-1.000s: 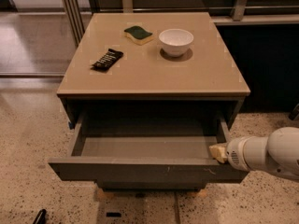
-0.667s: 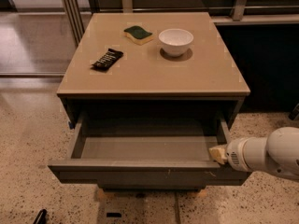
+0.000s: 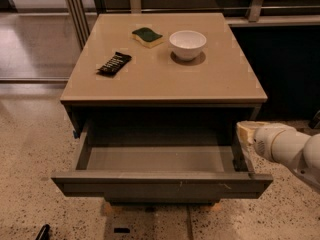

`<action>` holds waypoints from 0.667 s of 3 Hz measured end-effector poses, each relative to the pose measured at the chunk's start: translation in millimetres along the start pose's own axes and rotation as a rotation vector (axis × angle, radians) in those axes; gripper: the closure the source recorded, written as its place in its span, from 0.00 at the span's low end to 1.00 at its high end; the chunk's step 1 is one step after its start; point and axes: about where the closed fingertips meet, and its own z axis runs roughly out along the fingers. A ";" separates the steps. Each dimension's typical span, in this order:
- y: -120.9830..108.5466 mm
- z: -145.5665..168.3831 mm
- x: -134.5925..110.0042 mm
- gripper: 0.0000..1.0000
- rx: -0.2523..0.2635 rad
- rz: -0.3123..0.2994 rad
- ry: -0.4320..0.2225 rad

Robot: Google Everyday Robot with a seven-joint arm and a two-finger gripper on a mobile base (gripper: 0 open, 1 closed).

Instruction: Open top drawer

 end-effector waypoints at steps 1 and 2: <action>-22.0 -17.9 -35.7 1.00 0.080 -0.035 -0.124; -14.4 -34.0 -43.4 0.74 0.085 -0.024 -0.157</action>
Offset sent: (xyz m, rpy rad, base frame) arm 0.0099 -0.0160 0.0342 -0.0261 -0.1202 -0.0392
